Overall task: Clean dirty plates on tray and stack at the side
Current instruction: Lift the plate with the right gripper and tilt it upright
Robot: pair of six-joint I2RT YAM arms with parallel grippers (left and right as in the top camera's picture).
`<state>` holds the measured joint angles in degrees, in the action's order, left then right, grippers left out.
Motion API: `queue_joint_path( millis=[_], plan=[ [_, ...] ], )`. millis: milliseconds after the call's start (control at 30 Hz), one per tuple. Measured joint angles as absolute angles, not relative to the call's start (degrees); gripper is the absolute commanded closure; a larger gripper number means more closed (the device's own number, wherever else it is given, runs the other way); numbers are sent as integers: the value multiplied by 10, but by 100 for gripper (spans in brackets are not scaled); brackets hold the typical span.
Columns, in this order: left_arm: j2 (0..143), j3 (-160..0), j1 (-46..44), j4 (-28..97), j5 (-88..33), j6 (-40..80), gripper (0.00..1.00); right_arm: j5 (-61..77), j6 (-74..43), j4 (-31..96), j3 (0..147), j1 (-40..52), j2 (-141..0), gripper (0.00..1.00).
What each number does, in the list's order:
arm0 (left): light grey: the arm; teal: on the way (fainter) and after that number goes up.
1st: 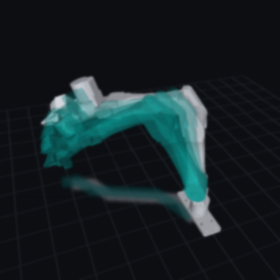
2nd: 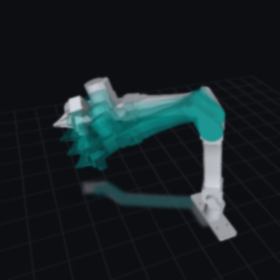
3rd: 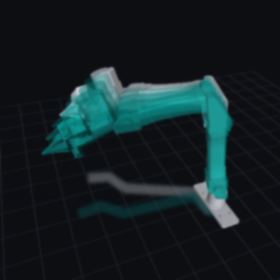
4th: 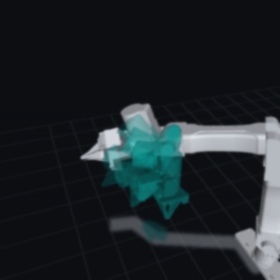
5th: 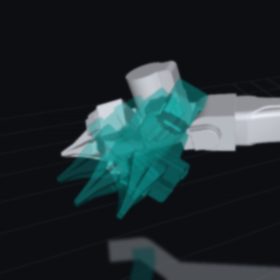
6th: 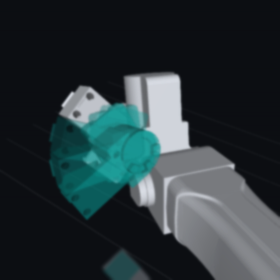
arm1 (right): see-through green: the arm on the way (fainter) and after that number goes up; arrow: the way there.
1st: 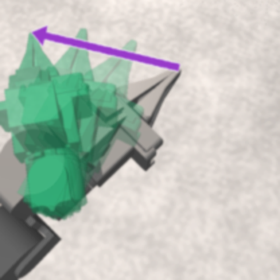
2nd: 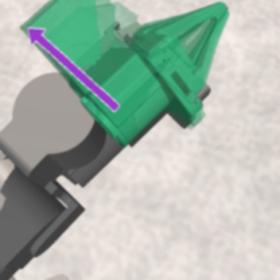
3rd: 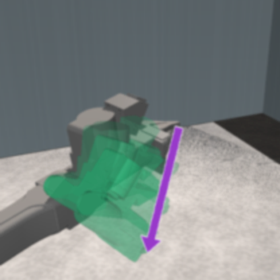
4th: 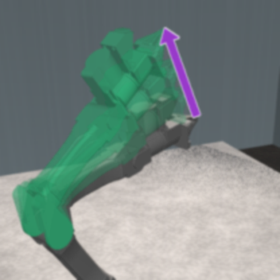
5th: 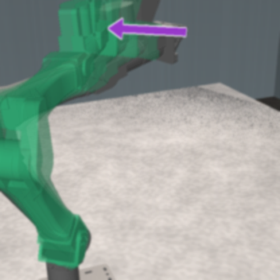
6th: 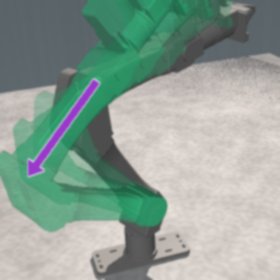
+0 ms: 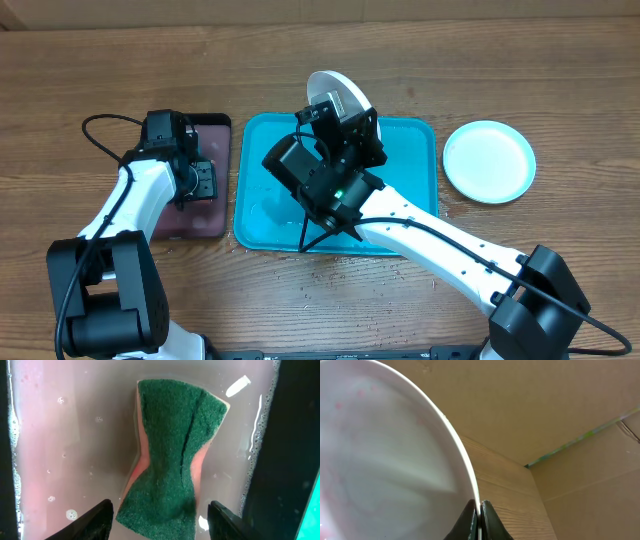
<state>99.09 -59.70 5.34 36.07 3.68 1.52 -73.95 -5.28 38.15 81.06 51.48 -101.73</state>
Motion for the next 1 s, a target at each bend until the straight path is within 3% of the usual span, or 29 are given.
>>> queue_joint_path(
  millis=[67,167,267,533,567,633,667,1000],
  plan=[
    [993,-592,53,358,37,16,49,-740,-53,381,811,515,-1017,96],
    [1005,-587,53,355,37,21,69,-740,-53,381,811,515,-1017,96],
    [1018,-587,53,352,37,22,96,-741,-53,381,811,515,-1017,96],
    [1021,-588,53,354,42,30,96,-742,-53,381,811,515,-1017,96],
    [1021,-589,53,355,43,31,93,-742,-53,381,811,515,-1017,96],
    [1018,-591,53,358,44,33,43,-742,-53,381,811,515,-1017,96],
    [1016,-592,53,360,46,33,35,-741,-53,381,811,515,-1017,96],
    [983,-613,53,323,48,41,35,-742,-53,381,811,515,-1017,96]
  ],
)
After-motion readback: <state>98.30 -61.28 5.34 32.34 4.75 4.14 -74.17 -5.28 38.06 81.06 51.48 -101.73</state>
